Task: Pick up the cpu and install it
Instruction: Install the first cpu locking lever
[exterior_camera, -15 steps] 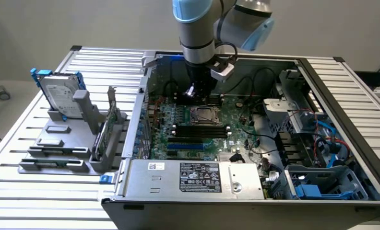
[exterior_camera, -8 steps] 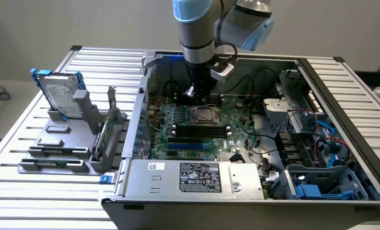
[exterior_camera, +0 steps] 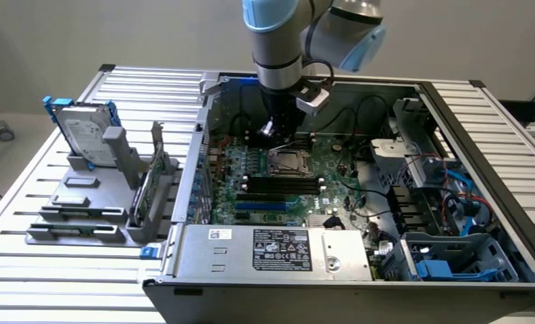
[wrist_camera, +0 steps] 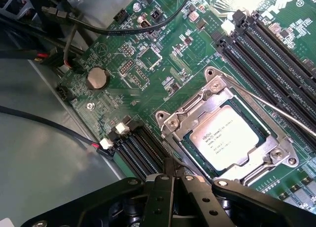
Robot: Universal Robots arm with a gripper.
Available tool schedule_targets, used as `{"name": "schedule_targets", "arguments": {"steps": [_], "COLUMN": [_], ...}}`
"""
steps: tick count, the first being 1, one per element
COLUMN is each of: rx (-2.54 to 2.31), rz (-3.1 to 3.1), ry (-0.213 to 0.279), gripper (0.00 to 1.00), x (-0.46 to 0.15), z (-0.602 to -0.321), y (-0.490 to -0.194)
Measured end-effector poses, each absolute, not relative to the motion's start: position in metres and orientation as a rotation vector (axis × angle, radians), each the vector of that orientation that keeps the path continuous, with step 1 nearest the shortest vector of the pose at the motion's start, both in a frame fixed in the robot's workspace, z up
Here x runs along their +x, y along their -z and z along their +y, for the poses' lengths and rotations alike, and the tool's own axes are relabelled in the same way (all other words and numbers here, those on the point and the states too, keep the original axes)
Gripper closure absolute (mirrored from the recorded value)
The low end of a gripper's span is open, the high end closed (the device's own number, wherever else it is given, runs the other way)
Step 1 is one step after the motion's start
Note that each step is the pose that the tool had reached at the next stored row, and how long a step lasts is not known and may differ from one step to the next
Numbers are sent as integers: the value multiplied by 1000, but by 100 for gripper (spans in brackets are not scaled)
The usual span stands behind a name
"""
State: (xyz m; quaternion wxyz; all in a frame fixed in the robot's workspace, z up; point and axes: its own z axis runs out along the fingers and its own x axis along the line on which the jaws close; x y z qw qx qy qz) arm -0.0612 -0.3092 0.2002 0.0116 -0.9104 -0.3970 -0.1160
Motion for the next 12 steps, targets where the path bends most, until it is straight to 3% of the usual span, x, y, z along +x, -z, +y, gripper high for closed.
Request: {"name": "schedule_targets", "arguments": {"steps": [12], "rx": [-2826], "rz": [-1230], "ry": [370], "gripper": [89], "x": [-81], "z": [-309], "y": [-207]}}
